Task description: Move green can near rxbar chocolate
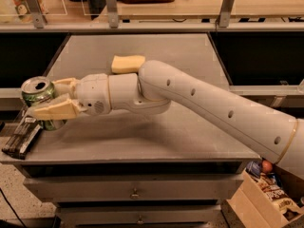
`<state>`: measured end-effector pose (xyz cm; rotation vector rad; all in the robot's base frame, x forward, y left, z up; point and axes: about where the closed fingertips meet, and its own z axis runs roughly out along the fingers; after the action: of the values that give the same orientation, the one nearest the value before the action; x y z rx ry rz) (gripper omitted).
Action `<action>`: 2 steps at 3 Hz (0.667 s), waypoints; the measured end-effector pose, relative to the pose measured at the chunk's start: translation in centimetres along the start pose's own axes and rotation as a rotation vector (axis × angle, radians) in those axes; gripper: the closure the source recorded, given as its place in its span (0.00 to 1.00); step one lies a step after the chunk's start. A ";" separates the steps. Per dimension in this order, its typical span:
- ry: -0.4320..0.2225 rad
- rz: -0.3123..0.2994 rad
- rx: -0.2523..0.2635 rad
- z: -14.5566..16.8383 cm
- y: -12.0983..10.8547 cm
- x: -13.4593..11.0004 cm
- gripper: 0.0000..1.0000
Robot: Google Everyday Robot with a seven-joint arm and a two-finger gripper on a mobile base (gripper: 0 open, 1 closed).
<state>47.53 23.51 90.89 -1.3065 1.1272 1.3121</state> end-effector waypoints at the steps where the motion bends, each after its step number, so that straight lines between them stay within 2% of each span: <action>1: 0.018 -0.026 -0.010 0.8 0.4 0.1 0.59; 2: 0.034 -0.038 -0.015 1.0 0.7 0.5 0.35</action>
Offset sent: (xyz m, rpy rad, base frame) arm -0.0079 0.0083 -0.0114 -0.0462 -0.0575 0.0095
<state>46.71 24.44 90.39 -1.3594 1.1126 1.2766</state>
